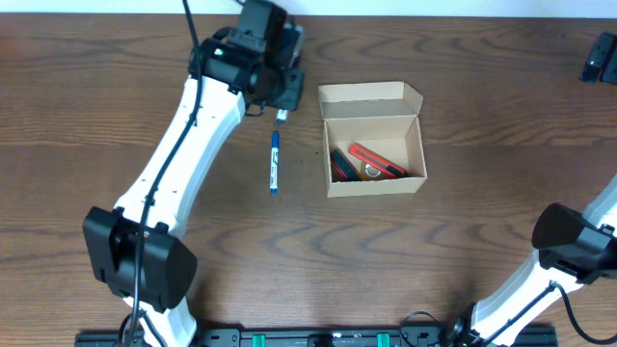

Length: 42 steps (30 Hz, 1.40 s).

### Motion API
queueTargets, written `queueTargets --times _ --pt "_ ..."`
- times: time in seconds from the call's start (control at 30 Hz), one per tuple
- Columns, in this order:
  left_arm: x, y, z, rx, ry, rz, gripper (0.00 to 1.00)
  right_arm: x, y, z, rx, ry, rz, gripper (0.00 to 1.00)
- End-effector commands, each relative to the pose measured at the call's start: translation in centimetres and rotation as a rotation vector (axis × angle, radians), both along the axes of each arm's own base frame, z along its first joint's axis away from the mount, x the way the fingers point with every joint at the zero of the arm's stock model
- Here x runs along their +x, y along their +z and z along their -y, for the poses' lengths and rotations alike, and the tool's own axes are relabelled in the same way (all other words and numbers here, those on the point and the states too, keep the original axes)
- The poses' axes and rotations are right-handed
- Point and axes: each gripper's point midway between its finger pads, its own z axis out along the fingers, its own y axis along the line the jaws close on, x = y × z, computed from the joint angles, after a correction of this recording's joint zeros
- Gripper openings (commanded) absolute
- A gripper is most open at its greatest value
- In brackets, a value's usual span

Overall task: Pack container
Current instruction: 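Lift the white marker and carry it over the box, then lower the white marker into the box and open the left gripper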

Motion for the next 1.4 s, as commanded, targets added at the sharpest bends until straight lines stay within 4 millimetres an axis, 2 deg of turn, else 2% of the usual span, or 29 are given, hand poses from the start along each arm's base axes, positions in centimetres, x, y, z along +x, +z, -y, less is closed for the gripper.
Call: queueTargets --times 0.0,0.2,0.33,0.43,0.57,0.7,0.87,1.2,1.37 --pt "-1.6 0.1 2.3 -0.077 -0.091 -0.053 0.06 -0.3 1.0 -0.1 -0.003 -0.013 0.032 0.99" --pt "-4.9 -1.0 7.0 -0.141 -0.229 -0.145 0.06 -0.3 1.0 -0.1 -0.003 -0.013 0.032 0.99" --pt "-7.3 -2.7 10.1 -0.144 -0.385 -0.183 0.06 -0.3 1.0 -0.1 -0.003 -0.013 0.032 0.99" --pt "-8.4 -4.1 11.2 -0.138 -0.463 -0.214 0.06 -0.3 1.0 -0.1 -0.003 -0.013 0.032 0.99" --pt "-9.0 -5.0 11.5 -0.156 -0.555 -0.238 0.06 -0.3 1.0 -0.1 -0.003 -0.013 0.032 0.99" --pt "-8.1 -4.3 10.7 -0.152 -0.598 -0.204 0.06 -0.3 1.0 -0.1 -0.003 -0.013 0.031 0.99" --pt "-6.4 -2.9 10.9 -0.139 -0.618 -0.128 0.06 -0.3 1.0 -0.1 -0.003 -0.013 0.032 0.99" --pt "-5.2 -6.1 11.8 -0.122 -0.605 -0.227 0.06 -0.3 1.0 -0.1 -0.003 -0.013 0.032 0.99" --pt "-5.0 -6.8 12.1 -0.132 -0.608 -0.239 0.06 -0.3 1.0 -0.1 -0.003 -0.013 0.032 0.99"
